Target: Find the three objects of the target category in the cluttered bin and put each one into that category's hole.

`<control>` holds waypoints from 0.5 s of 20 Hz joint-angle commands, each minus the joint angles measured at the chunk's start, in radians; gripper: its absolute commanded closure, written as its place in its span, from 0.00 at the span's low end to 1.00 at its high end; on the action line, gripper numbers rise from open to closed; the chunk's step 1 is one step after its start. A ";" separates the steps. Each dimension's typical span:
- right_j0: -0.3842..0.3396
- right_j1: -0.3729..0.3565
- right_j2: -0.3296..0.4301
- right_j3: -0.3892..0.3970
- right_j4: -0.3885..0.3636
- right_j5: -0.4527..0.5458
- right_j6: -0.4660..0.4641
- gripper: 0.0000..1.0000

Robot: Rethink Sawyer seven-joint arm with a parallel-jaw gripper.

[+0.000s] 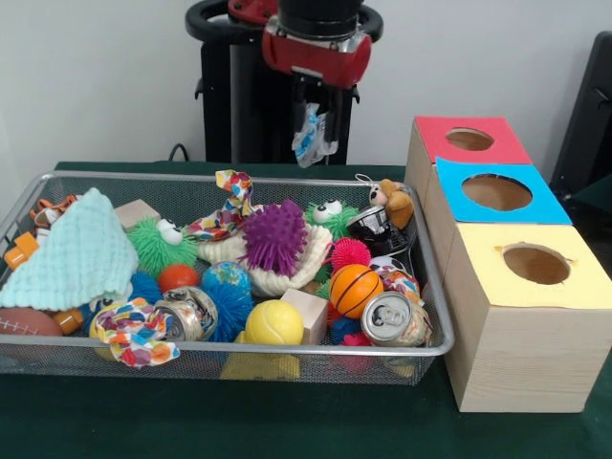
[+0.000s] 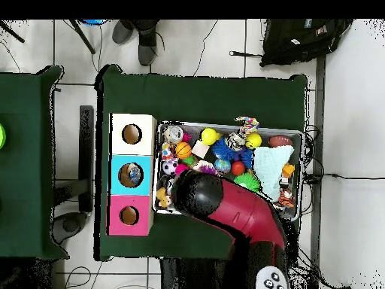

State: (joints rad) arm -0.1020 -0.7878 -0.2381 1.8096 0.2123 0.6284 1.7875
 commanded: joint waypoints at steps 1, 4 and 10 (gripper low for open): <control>0.058 0.000 -0.021 -0.060 0.089 0.081 0.374 1.00; 0.083 0.006 -0.023 -0.057 0.112 0.054 0.400 1.00; 0.112 0.040 0.002 -0.050 0.157 -0.017 0.438 1.00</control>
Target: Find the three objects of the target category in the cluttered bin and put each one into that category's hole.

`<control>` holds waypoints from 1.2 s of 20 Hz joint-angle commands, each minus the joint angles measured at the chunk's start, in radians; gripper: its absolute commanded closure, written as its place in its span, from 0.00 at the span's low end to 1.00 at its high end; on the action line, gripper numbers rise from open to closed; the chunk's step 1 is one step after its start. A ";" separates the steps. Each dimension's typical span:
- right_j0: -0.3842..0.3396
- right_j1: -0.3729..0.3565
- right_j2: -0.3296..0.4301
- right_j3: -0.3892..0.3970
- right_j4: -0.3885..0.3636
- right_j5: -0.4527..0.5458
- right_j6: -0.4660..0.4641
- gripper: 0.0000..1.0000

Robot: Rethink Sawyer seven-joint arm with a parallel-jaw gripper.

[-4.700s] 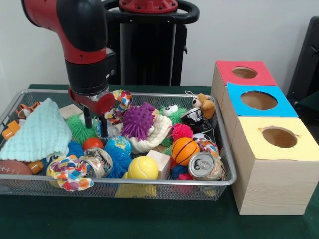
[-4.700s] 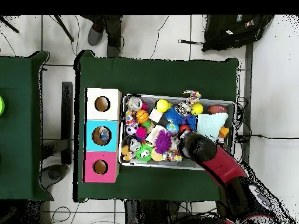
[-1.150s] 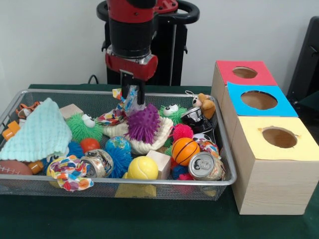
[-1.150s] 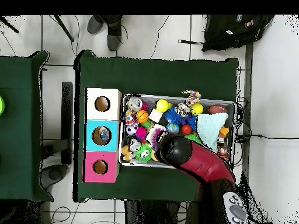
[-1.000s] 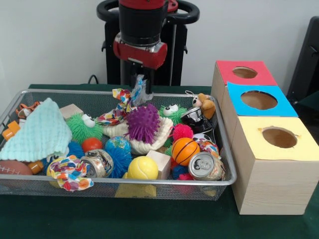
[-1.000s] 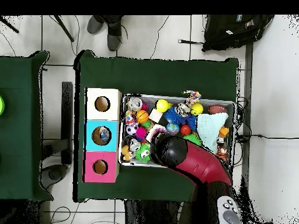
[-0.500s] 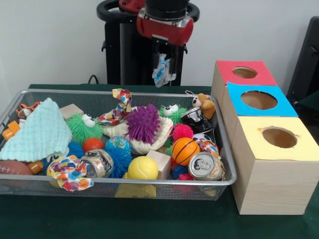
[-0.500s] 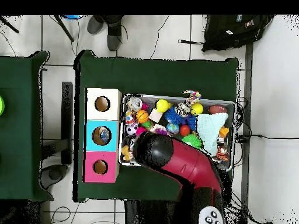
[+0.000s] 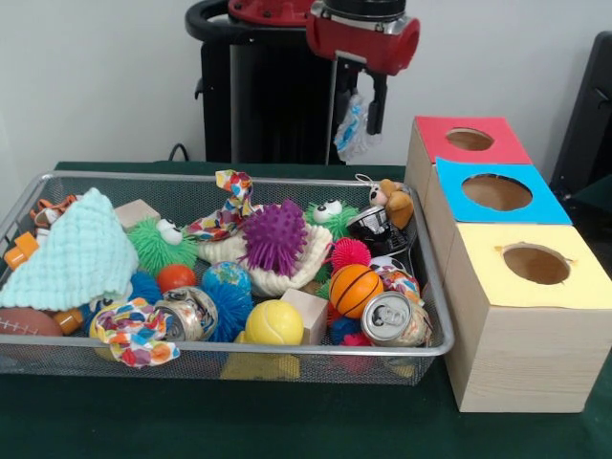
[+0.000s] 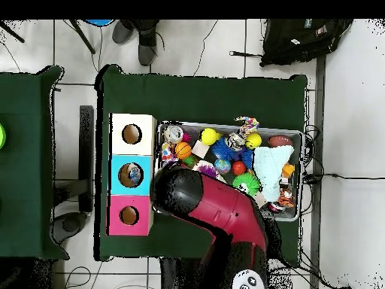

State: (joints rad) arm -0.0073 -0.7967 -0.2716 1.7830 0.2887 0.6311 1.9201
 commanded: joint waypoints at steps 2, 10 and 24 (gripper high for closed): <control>0.026 0.060 0.040 -0.024 0.094 -0.033 0.323 1.00; 0.088 0.087 0.034 -0.035 0.147 -0.044 0.416 1.00; 0.181 0.152 -0.005 -0.100 0.180 -0.049 0.533 1.00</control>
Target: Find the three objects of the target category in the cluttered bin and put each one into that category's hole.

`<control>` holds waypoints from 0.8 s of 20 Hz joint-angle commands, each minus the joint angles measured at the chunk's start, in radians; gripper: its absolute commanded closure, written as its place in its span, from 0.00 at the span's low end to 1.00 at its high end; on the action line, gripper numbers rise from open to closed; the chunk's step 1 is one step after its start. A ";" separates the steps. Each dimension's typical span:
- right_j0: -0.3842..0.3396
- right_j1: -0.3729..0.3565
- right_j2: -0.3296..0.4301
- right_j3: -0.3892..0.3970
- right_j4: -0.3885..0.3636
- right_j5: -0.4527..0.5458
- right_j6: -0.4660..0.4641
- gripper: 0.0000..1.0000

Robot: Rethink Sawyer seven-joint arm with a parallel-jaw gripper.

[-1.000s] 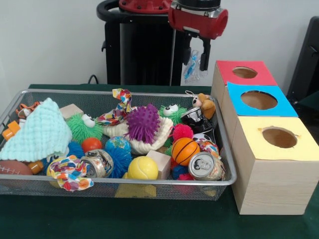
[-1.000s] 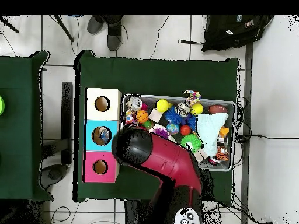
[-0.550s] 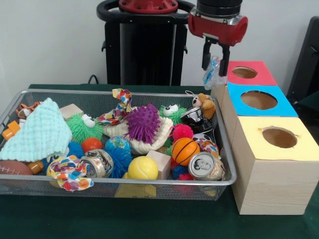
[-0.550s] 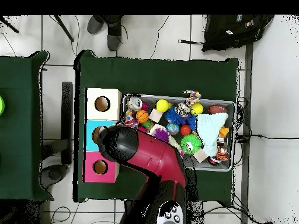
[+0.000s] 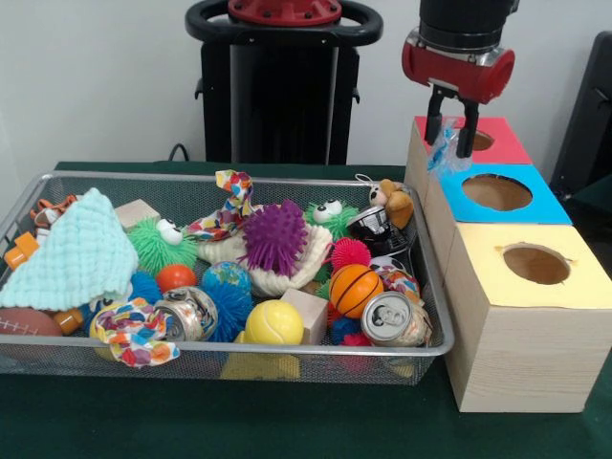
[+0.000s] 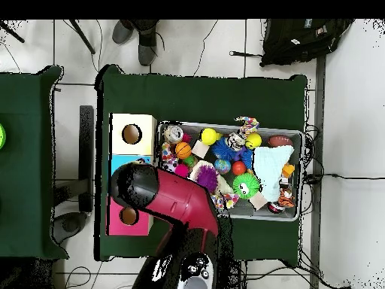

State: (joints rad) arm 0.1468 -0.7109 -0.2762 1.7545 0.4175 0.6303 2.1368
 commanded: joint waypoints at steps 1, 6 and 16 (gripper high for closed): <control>0.036 0.075 -0.003 -0.079 0.057 -0.050 0.332 1.00; 0.071 0.120 -0.015 -0.120 0.078 -0.058 0.378 1.00; 0.083 0.137 -0.009 -0.120 0.098 -0.085 0.395 1.00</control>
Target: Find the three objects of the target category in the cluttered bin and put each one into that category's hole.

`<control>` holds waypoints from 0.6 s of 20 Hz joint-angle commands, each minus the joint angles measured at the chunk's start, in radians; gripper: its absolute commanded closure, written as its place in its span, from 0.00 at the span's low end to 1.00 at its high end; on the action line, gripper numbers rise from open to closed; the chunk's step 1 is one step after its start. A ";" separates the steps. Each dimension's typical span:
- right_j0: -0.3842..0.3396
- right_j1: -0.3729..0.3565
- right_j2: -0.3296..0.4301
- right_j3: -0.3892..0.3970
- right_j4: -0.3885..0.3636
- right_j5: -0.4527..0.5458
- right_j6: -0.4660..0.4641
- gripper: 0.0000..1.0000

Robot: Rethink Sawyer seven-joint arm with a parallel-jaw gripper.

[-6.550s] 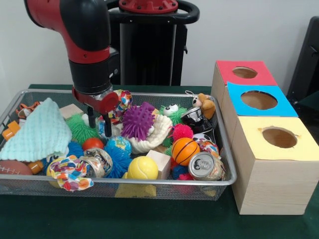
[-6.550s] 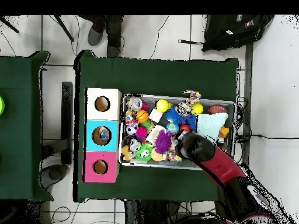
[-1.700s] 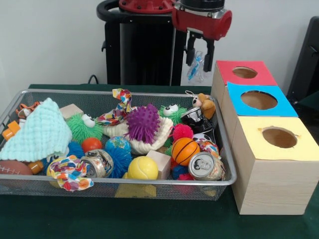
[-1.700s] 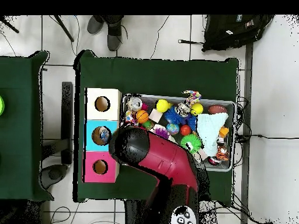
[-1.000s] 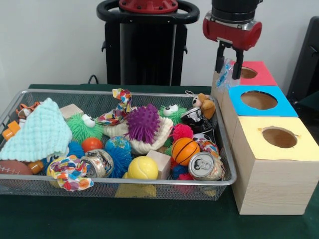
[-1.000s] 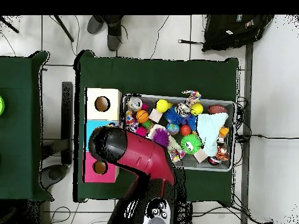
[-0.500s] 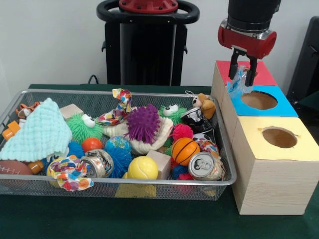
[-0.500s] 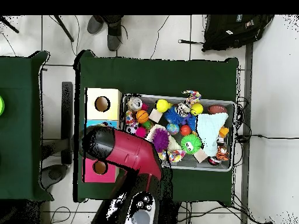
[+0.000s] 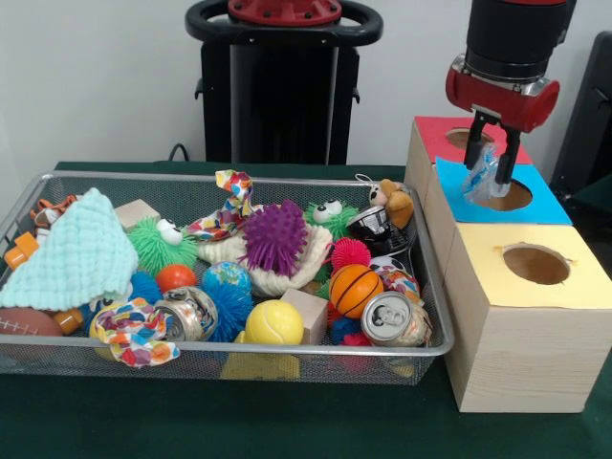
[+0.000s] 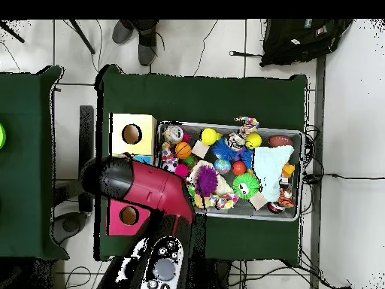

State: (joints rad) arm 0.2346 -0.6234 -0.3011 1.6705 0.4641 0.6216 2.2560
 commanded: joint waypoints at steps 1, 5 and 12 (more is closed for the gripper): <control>-0.004 0.049 0.013 -0.039 0.050 -0.070 0.279 1.00; 0.001 0.053 0.015 -0.044 0.055 -0.065 0.289 1.00; -0.013 0.047 0.046 -0.011 0.067 -0.095 0.260 1.00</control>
State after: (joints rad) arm 0.2354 -0.6185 -0.3029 1.6468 0.4816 0.6100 2.2672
